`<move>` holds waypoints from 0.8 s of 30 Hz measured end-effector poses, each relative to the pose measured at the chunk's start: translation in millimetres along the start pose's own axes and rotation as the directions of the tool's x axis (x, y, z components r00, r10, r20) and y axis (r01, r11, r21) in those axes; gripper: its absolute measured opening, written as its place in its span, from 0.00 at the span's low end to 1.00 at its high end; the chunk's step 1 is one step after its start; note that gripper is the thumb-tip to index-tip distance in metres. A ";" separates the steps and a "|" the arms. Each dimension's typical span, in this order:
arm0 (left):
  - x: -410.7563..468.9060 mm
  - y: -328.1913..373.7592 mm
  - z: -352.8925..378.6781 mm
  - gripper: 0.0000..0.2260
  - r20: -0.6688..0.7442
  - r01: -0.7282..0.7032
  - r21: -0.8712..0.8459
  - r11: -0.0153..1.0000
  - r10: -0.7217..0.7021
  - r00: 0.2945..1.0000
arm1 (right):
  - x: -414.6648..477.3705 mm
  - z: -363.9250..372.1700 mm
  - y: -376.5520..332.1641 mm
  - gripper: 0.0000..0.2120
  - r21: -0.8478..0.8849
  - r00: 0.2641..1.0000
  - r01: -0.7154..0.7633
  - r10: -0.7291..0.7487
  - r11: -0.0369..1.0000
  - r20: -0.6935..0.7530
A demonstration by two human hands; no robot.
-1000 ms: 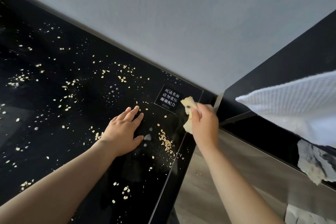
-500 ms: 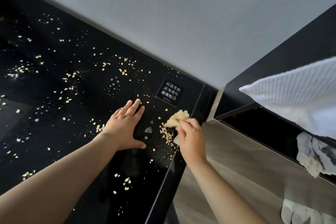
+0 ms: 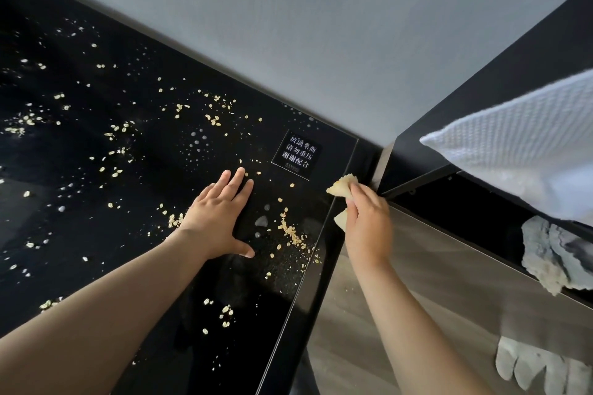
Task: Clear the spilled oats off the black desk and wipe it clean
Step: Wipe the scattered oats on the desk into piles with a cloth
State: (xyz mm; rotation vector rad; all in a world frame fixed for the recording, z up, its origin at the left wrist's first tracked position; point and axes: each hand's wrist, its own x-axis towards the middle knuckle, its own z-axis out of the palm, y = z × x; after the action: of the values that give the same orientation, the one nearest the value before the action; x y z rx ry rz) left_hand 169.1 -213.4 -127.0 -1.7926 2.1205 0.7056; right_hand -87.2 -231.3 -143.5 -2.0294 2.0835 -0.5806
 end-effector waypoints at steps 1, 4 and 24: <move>0.0 -0.5 0.4 0.59 0.000 -0.001 -0.001 1.000 0.001 1.000 | -1.5 7.3 1.8 0.17 -0.006 1.000 -0.014 0.014 1.000 0.022; 0.7 -1.4 1.3 0.59 -0.007 -0.003 -0.009 1.000 0.003 1.000 | -8.5 22.6 -2.5 0.16 0.062 0.993 -0.120 0.118 0.991 0.030; -1.0 0.0 -0.3 0.59 0.001 -0.005 -0.009 1.000 0.005 1.000 | 4.0 14.9 -7.3 0.13 0.183 0.998 -0.053 0.044 0.982 0.053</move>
State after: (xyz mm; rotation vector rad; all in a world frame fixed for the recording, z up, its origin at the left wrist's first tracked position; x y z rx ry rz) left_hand 169.3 -212.7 -126.3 -1.7919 2.1245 0.7186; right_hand -74.9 -237.5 -153.5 -1.8667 1.9662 -0.6817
